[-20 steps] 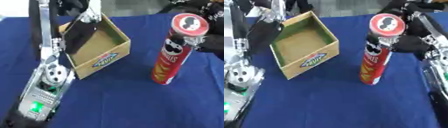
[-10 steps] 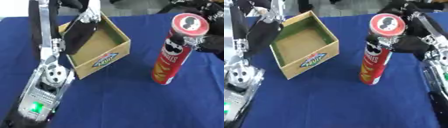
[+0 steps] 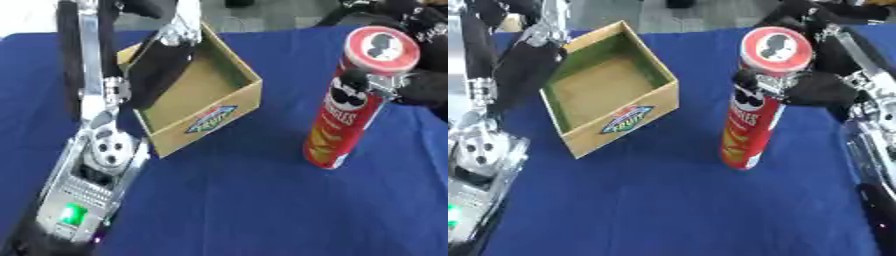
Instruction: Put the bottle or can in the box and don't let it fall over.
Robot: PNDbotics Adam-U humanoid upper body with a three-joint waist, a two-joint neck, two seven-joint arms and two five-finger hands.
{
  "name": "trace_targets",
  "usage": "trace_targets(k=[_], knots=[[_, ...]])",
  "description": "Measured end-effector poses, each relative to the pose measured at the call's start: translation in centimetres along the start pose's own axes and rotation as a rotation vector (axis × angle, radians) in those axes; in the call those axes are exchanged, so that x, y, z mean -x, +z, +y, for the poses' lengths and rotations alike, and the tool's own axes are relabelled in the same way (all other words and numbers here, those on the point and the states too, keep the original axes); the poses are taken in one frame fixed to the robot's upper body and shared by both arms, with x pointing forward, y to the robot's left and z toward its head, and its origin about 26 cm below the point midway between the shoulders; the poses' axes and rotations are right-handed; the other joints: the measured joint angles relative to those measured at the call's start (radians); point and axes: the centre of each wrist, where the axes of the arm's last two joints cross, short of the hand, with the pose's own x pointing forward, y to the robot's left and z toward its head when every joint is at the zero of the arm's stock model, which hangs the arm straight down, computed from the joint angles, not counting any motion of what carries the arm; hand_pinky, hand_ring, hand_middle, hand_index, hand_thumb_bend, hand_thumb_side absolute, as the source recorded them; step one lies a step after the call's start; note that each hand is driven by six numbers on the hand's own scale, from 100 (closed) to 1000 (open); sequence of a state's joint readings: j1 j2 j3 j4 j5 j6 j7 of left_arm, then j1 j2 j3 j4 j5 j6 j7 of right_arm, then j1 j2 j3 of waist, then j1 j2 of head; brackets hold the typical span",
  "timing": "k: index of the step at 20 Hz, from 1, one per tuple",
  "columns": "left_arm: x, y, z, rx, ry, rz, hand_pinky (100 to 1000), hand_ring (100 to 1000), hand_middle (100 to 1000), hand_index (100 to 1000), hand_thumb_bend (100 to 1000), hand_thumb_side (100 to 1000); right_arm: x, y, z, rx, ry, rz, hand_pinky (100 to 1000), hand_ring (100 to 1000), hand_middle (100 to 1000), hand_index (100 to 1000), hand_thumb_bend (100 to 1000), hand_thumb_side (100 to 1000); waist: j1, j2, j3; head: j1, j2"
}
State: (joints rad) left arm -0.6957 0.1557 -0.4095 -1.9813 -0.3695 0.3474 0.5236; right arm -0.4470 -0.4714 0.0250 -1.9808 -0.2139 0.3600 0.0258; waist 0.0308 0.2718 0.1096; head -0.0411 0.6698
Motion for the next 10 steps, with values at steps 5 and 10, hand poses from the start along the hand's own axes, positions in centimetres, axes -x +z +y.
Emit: trace_targets(k=[5, 10], knots=[[0.01, 0.01, 0.0, 0.002, 0.0, 0.0, 554, 435, 613, 705, 194, 316, 0.0, 0.0, 0.0, -0.001, 0.003, 0.002, 1000, 1000, 1000, 1000, 676, 131, 0.002, 0.0, 0.0, 0.004, 0.007], [0.02, 0.02, 0.0, 0.004, 0.0, 0.001, 553, 435, 613, 704, 190, 319, 0.04, 0.03, 0.0, -0.002, 0.009, 0.008, 1000, 1000, 1000, 1000, 641, 144, 0.002, 0.0, 0.0, 0.004, 0.009]])
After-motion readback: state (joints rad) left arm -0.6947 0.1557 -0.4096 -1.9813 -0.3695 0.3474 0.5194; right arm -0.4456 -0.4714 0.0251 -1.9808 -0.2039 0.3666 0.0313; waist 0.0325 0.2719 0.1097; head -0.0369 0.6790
